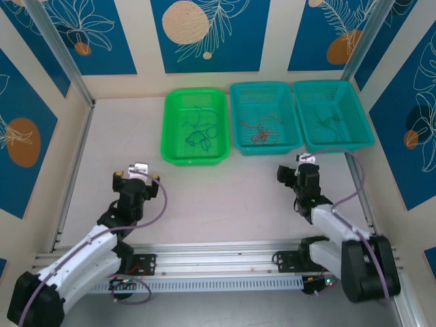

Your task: Untangle the cables

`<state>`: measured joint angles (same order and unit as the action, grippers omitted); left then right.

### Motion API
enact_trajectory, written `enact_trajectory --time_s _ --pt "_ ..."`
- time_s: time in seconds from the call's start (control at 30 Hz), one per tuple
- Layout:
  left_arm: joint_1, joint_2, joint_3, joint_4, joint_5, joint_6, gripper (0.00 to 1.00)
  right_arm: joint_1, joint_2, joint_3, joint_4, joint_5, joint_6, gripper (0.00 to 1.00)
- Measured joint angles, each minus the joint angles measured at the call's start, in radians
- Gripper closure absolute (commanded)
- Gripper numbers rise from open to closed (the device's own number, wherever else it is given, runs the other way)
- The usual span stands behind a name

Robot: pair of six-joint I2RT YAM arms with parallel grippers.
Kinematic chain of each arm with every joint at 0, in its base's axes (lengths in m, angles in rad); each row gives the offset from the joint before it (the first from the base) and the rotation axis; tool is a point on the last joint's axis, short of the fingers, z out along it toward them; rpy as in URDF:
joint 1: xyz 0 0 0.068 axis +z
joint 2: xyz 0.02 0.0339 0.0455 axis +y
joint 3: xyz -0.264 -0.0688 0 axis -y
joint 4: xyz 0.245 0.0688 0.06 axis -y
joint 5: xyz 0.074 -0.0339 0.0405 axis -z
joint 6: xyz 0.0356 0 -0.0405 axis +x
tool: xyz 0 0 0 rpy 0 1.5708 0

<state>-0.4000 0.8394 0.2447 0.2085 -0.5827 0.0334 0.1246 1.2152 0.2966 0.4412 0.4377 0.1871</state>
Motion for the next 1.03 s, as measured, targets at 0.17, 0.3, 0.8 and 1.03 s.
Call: enact_trajectory --time_s 0.17,0.3,0.8,1.03 --pt "0.137 0.219 -0.023 0.227 0.117 0.004 0.00 -0.041 0.281 0.024 0.322 -0.080 -0.055 0.01" --pt "0.227 0.380 -0.010 0.394 0.221 0.003 0.00 -0.111 0.324 0.071 0.330 -0.241 -0.062 0.01" --pt "0.311 0.712 0.112 0.641 0.397 -0.001 0.00 -0.124 0.319 0.105 0.352 -0.333 -0.063 0.01" --pt "0.311 0.712 0.114 0.642 0.423 0.000 0.00 -0.124 0.319 0.105 0.352 -0.334 -0.063 0.01"
